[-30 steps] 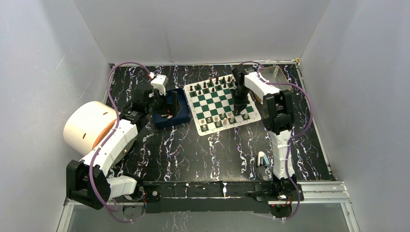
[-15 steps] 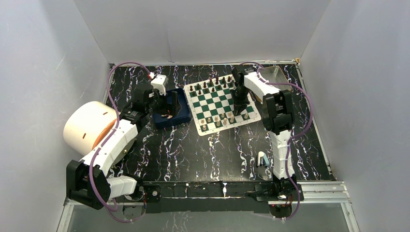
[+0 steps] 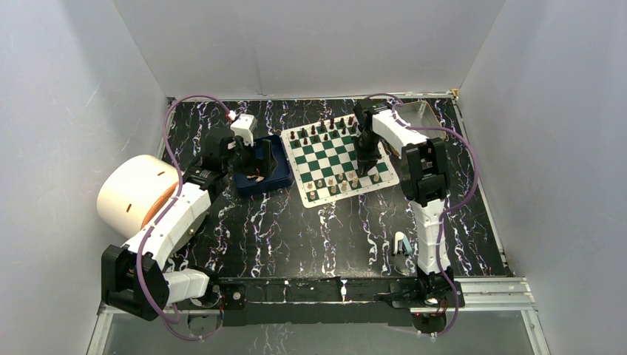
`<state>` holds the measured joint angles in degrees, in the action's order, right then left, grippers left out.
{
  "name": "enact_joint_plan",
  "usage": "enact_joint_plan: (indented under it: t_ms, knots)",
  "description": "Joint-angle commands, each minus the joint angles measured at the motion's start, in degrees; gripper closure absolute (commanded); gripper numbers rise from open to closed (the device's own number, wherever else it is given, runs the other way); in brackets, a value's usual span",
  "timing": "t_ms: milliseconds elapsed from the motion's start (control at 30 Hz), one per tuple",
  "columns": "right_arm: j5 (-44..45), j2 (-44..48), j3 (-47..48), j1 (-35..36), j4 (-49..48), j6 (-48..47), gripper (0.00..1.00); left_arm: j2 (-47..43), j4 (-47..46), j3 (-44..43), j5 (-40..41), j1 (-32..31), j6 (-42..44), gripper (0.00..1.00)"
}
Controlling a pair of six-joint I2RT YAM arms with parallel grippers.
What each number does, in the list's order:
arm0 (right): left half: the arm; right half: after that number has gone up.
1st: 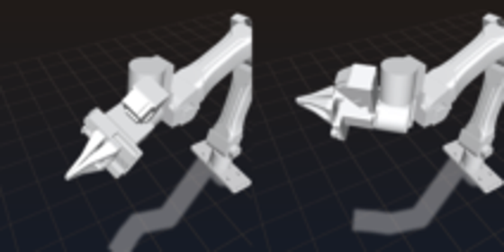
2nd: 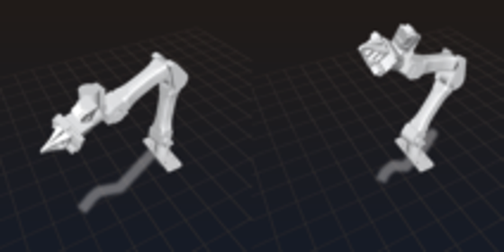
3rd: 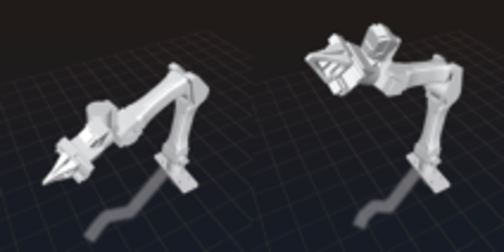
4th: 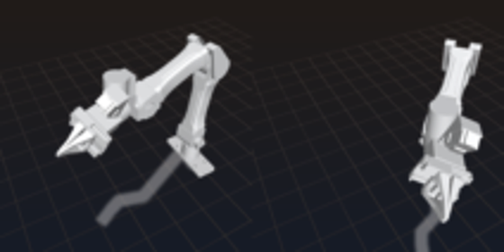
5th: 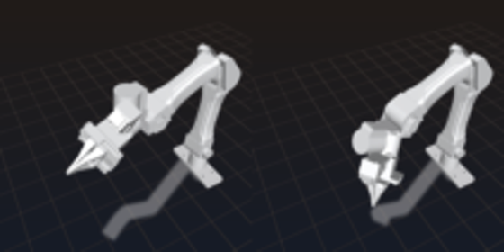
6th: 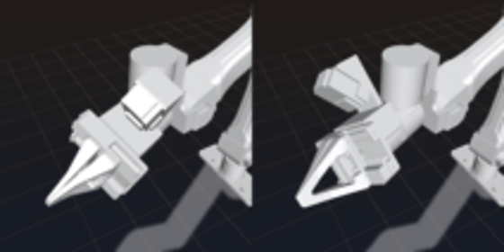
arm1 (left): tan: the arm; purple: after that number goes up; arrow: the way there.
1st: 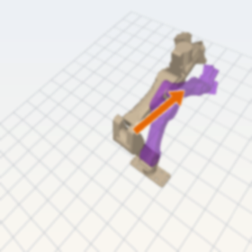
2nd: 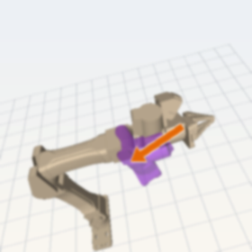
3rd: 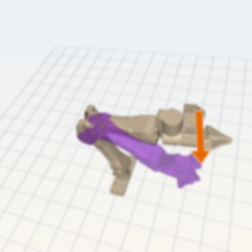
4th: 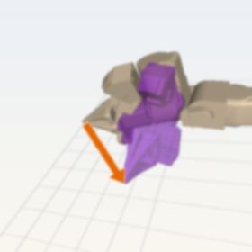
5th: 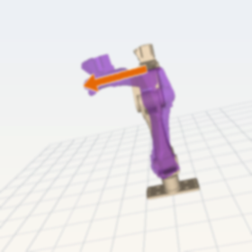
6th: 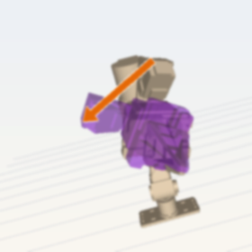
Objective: Set up the chess pieces on the board
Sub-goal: Place the chess piece on the chessboard.
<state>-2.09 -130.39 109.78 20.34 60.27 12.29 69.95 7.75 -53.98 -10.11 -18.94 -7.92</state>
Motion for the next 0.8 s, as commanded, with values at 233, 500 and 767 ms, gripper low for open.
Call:
enact_joint_plan:
  t_ms: [233, 500, 767]
  knots:
    - [1.6, 0.8, 2.8, 0.3, 2.4, 0.8, 0.75, -0.8, -0.9, -0.4, -0.8, -0.2, 0.0, 0.05]
    - [1.7, 0.3, 2.6, 0.4, 2.4, 0.9, 0.74, -0.9, -0.9, -0.4, -0.9, -0.2, 0.0, 0.05]
    - [1.3, -0.2, 2.9, 0.4, 2.1, 0.7, 0.69, -0.9, -0.9, -0.4, -0.8, -0.2, 0.0, 0.05]
